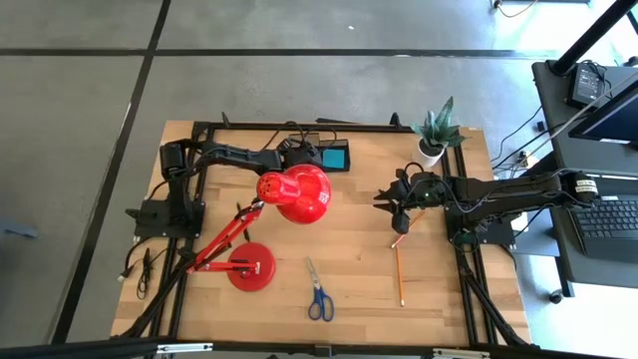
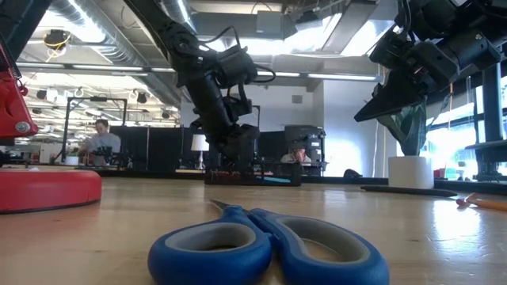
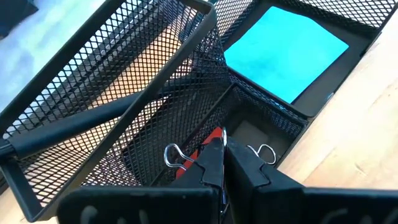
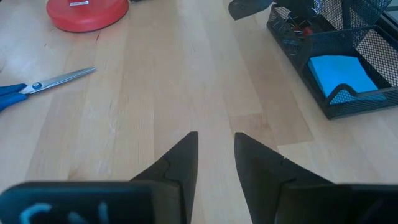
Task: Pick and place office supplies into organizer
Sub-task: Put the binder clip into the desk organizer, then put the left pen into the desk organizer
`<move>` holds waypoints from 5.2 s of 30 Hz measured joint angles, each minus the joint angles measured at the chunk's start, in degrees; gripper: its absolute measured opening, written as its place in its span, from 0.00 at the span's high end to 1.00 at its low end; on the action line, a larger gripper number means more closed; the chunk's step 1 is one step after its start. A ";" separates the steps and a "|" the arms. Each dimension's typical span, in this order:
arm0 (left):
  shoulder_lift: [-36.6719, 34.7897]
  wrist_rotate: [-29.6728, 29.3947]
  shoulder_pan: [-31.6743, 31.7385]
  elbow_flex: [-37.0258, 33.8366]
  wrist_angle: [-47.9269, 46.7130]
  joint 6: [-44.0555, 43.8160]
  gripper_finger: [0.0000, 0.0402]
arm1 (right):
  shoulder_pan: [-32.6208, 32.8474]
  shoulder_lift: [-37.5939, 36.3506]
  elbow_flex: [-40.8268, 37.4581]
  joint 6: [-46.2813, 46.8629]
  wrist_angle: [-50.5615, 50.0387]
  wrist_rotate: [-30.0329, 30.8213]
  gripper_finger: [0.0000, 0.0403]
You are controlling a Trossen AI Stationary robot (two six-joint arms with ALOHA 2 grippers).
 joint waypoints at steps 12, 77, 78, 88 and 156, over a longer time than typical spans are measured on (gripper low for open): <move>0.00 0.15 0.00 0.00 -0.02 -0.01 0.84 | -0.01 0.00 0.00 0.02 -0.11 -0.02 0.73; -12.13 33.87 -22.34 -16.74 -42.46 -62.29 0.68 | 0.00 0.04 0.00 -5.77 -1.91 -0.03 0.73; -12.12 33.69 -22.25 -16.74 -42.34 -59.83 0.69 | 0.01 0.04 0.00 -5.77 -1.91 -0.03 0.73; -11.98 31.99 -19.59 -16.84 -41.30 -40.59 0.83 | 0.01 0.04 0.00 -5.93 -1.81 0.00 0.73; -11.74 -23.56 -16.64 -1.92 -10.14 23.76 0.94 | -0.01 0.04 0.00 -7.02 -1.57 0.06 0.73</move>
